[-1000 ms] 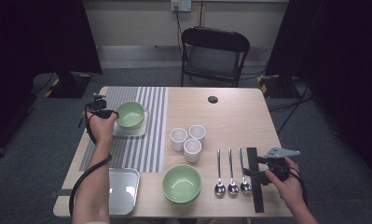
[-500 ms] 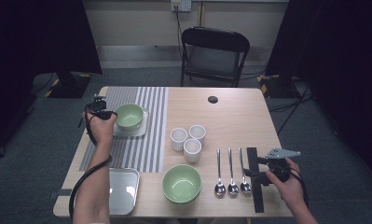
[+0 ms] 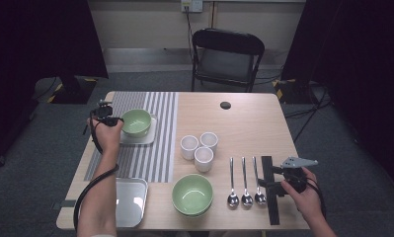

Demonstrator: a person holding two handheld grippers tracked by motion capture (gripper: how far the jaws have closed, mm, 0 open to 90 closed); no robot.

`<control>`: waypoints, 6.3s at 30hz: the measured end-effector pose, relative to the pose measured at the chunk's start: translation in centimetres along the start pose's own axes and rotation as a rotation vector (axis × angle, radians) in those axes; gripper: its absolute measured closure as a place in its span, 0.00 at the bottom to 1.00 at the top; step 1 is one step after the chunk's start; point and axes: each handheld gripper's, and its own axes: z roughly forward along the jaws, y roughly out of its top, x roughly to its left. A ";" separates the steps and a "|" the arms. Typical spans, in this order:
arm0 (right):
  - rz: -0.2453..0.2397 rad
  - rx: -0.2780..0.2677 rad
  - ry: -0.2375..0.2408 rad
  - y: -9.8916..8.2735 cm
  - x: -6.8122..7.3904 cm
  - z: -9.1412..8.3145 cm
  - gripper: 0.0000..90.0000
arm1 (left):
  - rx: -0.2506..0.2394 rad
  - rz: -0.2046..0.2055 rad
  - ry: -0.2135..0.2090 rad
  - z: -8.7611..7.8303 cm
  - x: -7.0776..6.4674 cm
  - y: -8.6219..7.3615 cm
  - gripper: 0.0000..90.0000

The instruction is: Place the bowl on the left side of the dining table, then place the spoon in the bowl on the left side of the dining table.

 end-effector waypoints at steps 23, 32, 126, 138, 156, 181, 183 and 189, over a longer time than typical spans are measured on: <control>-0.003 -0.001 -0.002 0.1 0.0 0.0 0.23 | -0.010 -0.017 -0.014 0.1 -0.3 -0.2 0.94; 0.002 0.001 -0.008 0.0 -0.1 -0.1 0.23 | -0.001 -0.011 -0.023 -0.2 -0.2 -0.4 0.91; -0.081 0.050 -0.036 0.5 1.0 -0.9 0.23 | -0.063 0.161 -0.304 -8.2 -4.1 -5.8 0.32; -0.084 0.051 -0.029 0.3 1.1 -0.9 0.23 | -0.073 0.206 -0.322 -9.2 -4.3 -7.3 0.25; -0.089 0.061 -0.014 0.5 1.6 -0.7 0.23 | -0.036 0.237 -0.364 -10.1 -4.4 -10.0 0.22; -0.094 0.058 0.026 -1.2 2.0 -1.6 0.23 | -0.013 0.235 -0.389 -10.3 -4.8 -10.9 0.22; -0.103 0.063 0.034 -1.2 2.2 -1.5 0.23 | -0.014 0.235 -0.389 -10.4 -4.7 -10.8 0.22; -0.113 0.066 0.042 -1.3 2.4 -1.3 0.23 | -0.012 0.233 -0.398 -10.2 -4.8 -10.8 0.22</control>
